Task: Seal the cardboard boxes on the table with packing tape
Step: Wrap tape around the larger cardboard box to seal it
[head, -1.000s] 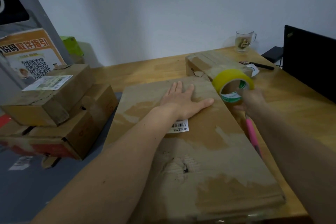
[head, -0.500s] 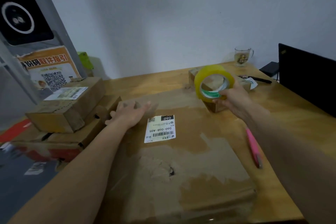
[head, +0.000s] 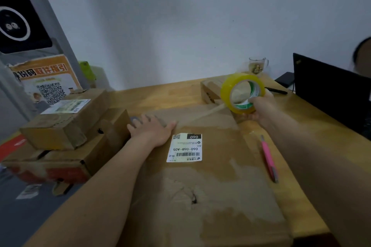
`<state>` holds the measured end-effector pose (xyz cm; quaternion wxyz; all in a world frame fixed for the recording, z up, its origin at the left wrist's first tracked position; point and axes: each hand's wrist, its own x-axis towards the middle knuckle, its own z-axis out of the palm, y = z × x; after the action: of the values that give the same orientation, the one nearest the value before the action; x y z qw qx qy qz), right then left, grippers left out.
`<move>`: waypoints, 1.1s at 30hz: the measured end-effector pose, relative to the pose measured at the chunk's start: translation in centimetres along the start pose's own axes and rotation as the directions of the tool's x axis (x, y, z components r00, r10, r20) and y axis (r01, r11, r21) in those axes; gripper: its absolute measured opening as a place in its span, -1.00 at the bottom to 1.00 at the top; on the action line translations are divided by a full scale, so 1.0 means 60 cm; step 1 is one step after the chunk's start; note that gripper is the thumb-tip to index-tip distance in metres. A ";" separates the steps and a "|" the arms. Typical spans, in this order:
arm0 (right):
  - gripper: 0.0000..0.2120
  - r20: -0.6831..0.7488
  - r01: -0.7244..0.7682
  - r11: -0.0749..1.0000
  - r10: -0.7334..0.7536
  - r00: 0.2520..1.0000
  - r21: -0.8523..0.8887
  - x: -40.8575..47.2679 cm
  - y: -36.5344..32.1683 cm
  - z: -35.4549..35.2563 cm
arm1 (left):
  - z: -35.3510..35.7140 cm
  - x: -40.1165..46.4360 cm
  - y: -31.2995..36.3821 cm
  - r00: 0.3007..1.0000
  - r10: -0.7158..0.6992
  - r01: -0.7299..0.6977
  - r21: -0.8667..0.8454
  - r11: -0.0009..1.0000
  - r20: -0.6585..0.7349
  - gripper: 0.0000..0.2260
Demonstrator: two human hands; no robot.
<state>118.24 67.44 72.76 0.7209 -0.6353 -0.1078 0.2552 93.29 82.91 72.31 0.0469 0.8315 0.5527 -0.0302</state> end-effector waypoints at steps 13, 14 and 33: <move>-0.58 -0.051 -0.203 0.955 0.219 0.975 0.214 0.016 0.101 -0.048 | 0.002 0.000 0.034 0.995 -0.104 0.104 -0.015 0.994 0.009 0.07; -0.57 -0.049 -0.237 0.944 0.254 0.966 0.231 0.013 0.113 -0.046 | 0.002 -0.001 0.033 0.995 -0.099 0.099 -0.017 0.995 0.006 0.07; -0.69 0.285 -0.295 0.875 0.191 0.939 0.383 -0.089 0.067 0.045 | -0.009 0.024 -0.106 0.997 0.051 -0.008 -0.537 0.843 0.065 -0.19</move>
<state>111.52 67.31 70.22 0.7843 -0.4382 -0.0549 0.4358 87.97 86.73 72.41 0.2989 0.7919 0.5241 0.0945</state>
